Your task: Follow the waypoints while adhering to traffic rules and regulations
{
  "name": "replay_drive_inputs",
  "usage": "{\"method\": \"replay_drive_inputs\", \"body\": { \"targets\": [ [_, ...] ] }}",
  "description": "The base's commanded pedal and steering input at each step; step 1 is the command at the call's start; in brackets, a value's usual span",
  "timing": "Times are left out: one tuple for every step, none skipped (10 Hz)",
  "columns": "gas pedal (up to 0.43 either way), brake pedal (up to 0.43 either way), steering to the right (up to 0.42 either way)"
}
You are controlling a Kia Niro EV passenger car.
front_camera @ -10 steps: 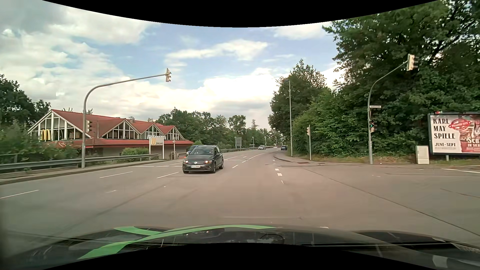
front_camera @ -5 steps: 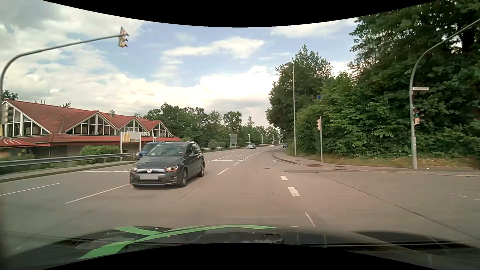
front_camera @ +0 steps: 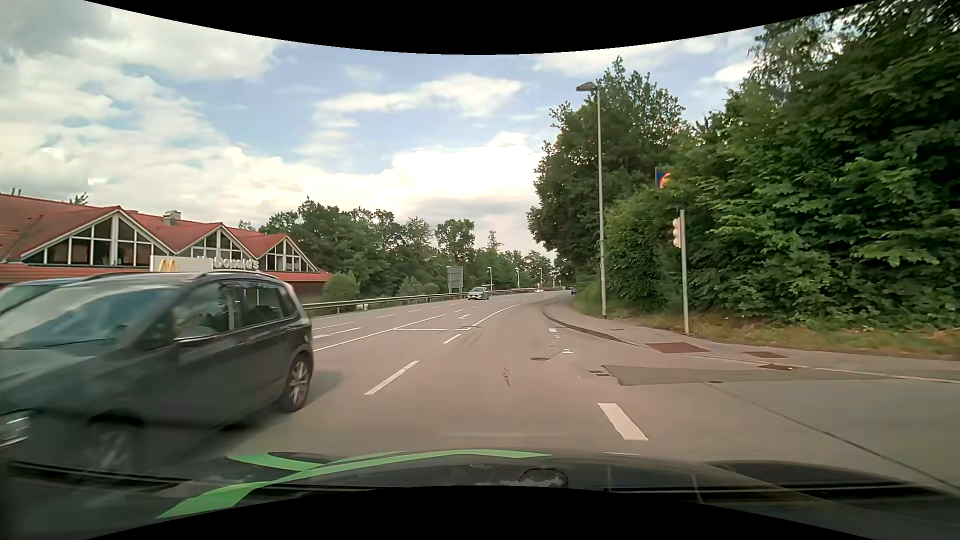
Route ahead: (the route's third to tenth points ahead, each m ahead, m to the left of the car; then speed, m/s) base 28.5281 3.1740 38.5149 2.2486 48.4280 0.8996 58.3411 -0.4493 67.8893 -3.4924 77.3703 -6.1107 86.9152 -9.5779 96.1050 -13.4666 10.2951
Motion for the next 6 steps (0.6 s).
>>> {"method": "replay_drive_inputs", "body": {
  "targets": [
    [0.098, 0.0, 0.009],
    [0.098, 0.0, 0.009],
    [0.098, 0.0, 0.009],
    [0.098, 0.0, 0.009],
    [0.098, 0.0, 0.009],
    [0.098, 0.0, 0.009]
  ]
}}
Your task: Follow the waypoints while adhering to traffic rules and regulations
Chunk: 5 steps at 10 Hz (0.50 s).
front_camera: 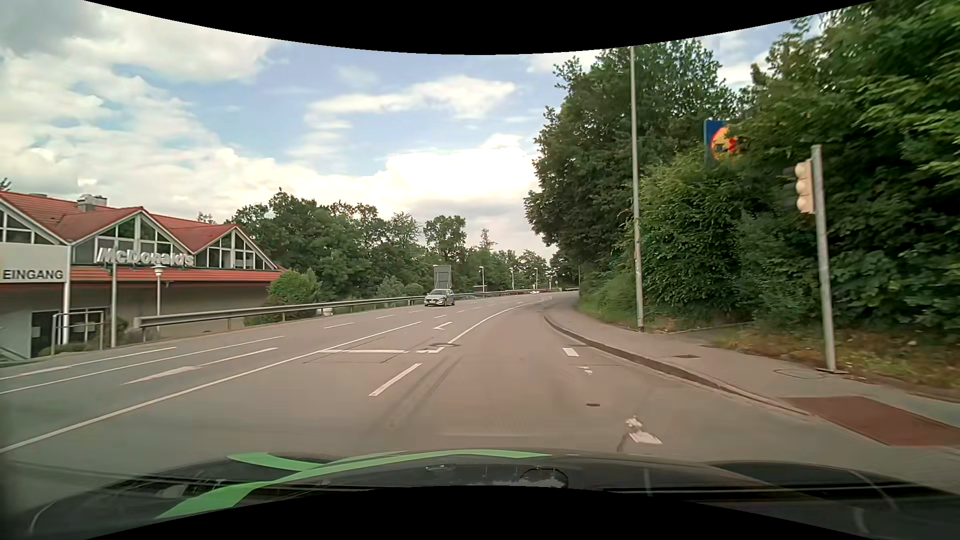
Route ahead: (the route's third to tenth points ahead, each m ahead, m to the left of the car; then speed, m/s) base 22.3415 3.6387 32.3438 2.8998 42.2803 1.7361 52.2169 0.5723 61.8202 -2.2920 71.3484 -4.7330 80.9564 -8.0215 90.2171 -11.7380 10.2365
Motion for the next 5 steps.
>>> {"method": "replay_drive_inputs", "body": {
  "targets": [
    [0.098, 0.0, 0.009],
    [0.098, 0.0, 0.008],
    [0.087, 0.0, 0.008],
    [0.087, 0.0, 0.008],
    [0.087, 0.0, 0.007]
  ]
}}
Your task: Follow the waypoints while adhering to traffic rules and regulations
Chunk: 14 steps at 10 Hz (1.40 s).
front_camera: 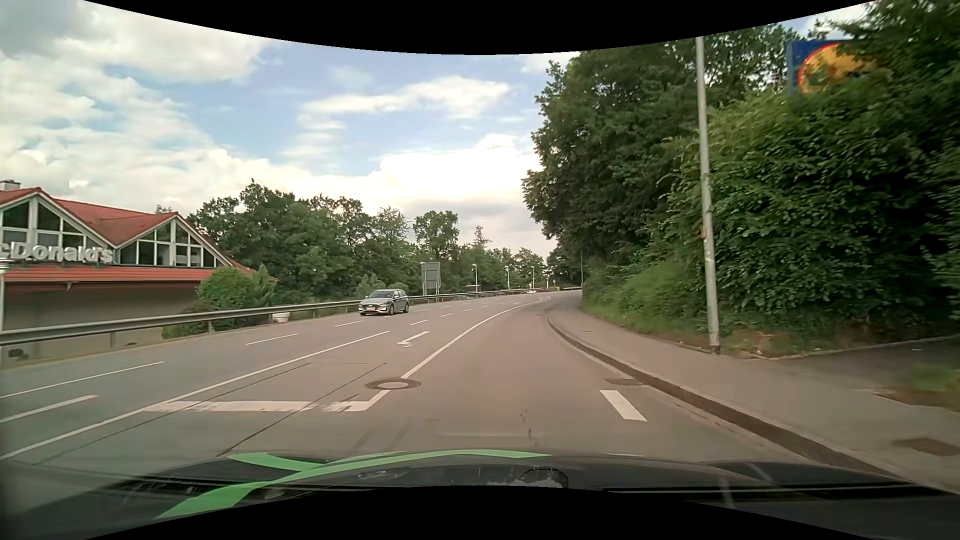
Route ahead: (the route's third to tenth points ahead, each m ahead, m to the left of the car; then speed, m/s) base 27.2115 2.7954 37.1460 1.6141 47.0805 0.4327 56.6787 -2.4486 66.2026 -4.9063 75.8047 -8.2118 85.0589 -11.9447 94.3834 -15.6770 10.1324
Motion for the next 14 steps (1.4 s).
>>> {"method": "replay_drive_inputs", "body": {
  "targets": [
    [0.087, 0.0, 0.006],
    [0.079, 0.0, 0.006],
    [0.079, 0.0, 0.006],
    [0.079, 0.0, 0.006],
    [0.079, 0.0, 0.006],
    [0.079, 0.0, 0.006],
    [0.079, 0.0, 0.006],
    [0.079, 0.0, 0.006],
    [0.079, 0.0, 0.007],
    [0.079, 0.0, 0.008],
    [0.079, 0.0, 0.009],
    [0.079, 0.0, 0.01],
    [0.079, 0.0, 0.012],
    [0.079, 0.0, 0.016]
  ]
}}
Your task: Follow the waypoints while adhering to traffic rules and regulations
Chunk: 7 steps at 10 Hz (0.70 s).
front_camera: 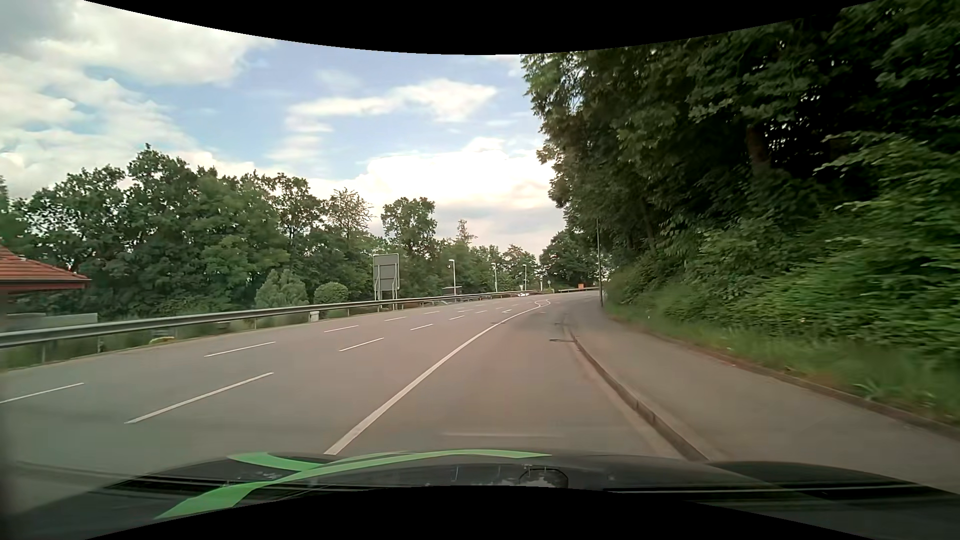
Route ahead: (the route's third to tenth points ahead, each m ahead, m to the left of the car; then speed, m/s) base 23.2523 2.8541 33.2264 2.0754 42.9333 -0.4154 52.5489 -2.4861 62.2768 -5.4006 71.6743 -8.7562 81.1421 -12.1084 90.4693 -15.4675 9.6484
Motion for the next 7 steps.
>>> {"method": "replay_drive_inputs", "body": {
  "targets": [
    [0.067, 0.0, 0.017],
    [0.067, 0.0, 0.017],
    [0.098, 0.0, 0.017],
    [0.138, 0.0, 0.017],
    [0.15, 0.0, 0.018],
    [0.15, 0.0, 0.02],
    [0.15, 0.0, 0.021]
  ]
}}
